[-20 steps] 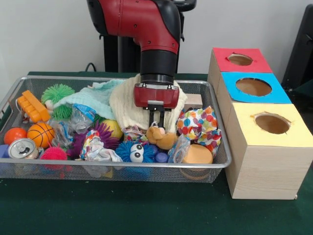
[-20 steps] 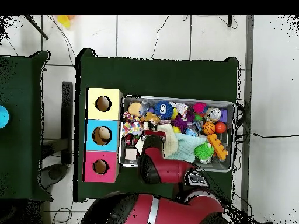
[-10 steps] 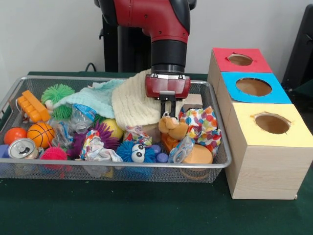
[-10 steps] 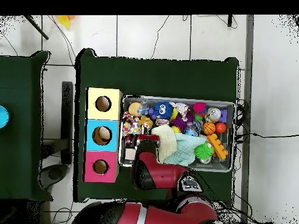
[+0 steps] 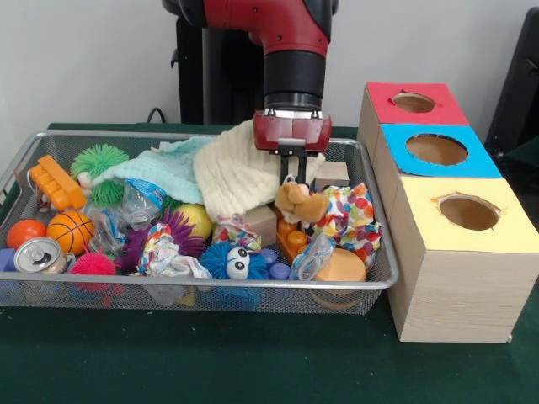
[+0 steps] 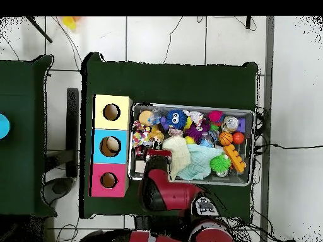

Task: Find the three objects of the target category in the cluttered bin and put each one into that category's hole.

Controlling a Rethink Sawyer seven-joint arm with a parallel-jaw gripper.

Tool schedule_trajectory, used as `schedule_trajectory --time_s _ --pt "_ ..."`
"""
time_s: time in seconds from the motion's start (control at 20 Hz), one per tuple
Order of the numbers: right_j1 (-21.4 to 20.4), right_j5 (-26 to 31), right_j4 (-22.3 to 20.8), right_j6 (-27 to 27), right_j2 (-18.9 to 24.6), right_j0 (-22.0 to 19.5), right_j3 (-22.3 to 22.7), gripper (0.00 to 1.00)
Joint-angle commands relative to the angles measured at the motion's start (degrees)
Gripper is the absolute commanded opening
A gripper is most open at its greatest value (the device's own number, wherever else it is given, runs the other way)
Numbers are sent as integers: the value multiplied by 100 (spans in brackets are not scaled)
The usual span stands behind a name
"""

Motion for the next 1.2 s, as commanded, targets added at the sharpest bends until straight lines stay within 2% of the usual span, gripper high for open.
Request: schedule_trajectory --time_s 0.05,0.4,0.6,0.75,1.2 --pt "-749 643 525 1320 71 185 816 0" --pt "-1803 1310 997 1214 -67 503 1408 0" --pt "-2132 1568 1152 1208 -67 606 1517 0" --pt "-2280 1733 1206 1202 -44 639 1546 0" --pt "-2289 1803 1212 1221 95 623 1584 0"
